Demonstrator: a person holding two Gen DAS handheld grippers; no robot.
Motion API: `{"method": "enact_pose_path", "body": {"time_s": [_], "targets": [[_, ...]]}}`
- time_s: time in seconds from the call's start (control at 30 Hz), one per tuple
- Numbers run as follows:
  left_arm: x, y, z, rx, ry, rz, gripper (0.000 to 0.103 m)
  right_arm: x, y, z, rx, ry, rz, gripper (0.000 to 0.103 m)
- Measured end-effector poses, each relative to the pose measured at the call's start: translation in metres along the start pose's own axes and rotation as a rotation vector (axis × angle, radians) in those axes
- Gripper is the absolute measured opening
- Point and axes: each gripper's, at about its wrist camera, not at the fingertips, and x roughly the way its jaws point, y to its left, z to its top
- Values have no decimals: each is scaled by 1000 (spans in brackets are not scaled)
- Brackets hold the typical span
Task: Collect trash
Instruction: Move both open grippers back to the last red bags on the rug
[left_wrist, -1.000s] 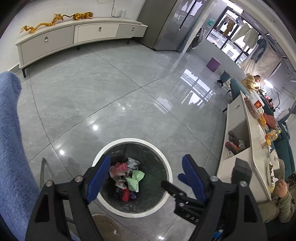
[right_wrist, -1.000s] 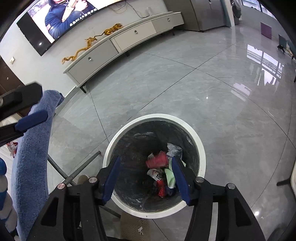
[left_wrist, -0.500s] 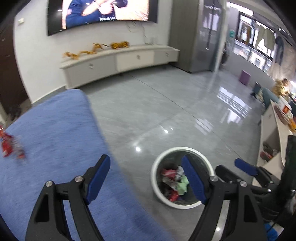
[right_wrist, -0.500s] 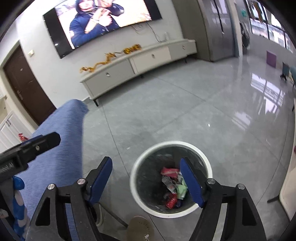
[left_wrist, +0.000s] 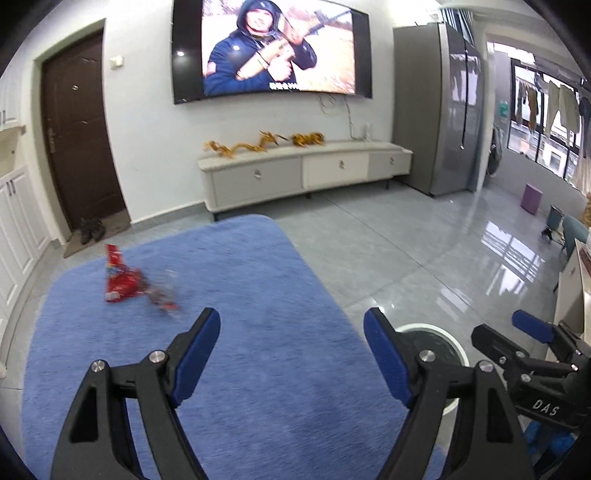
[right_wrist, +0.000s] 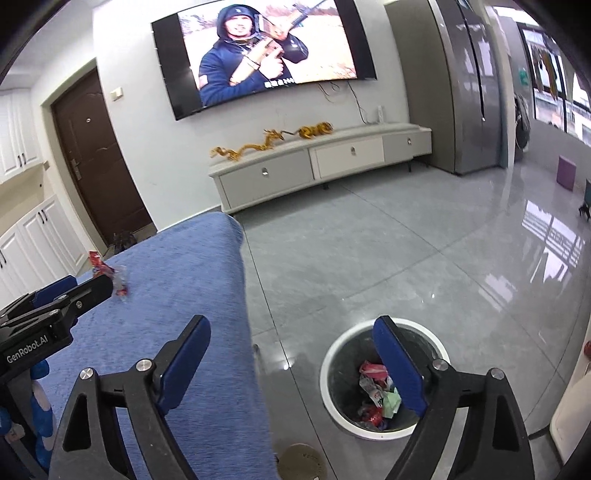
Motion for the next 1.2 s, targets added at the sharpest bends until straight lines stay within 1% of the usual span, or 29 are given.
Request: {"method": "enact_pose_path", "body": {"time_s": [0.03,0.3,0.43,0.53,0.67,0.87,0.97,1.13,1.2], "targets": [[-4,5,-1,-2,-8,7,79,-2,4,0,-2,-4,0,96],[-30,53,-9,-64,-57,55,80,-13,30,-1,-30,-15,-27,103],[-41,73,-17,-99,-76,71,80,-21,41,0,-33,-28,-32,103],[-48,87,-23,-122,-87,87,85,-29,48,-1,-25,-43,-26,103],[-55,108,-24,-144,-101,109,87,-40,61,1,-41,-61,-9,103],[-56,153,-22,-198,-85,124,88,-49,88,14,-100,-91,73,103],[-54,181,-20,-227,-83,140,88,-50,111,23,-142,-99,142,103],[-52,237,-6,-288,-86,198,88,-45,149,43,-237,-97,206,103],[-55,257,1,-302,-97,222,88,-45,165,54,-277,-117,229,103]]}}
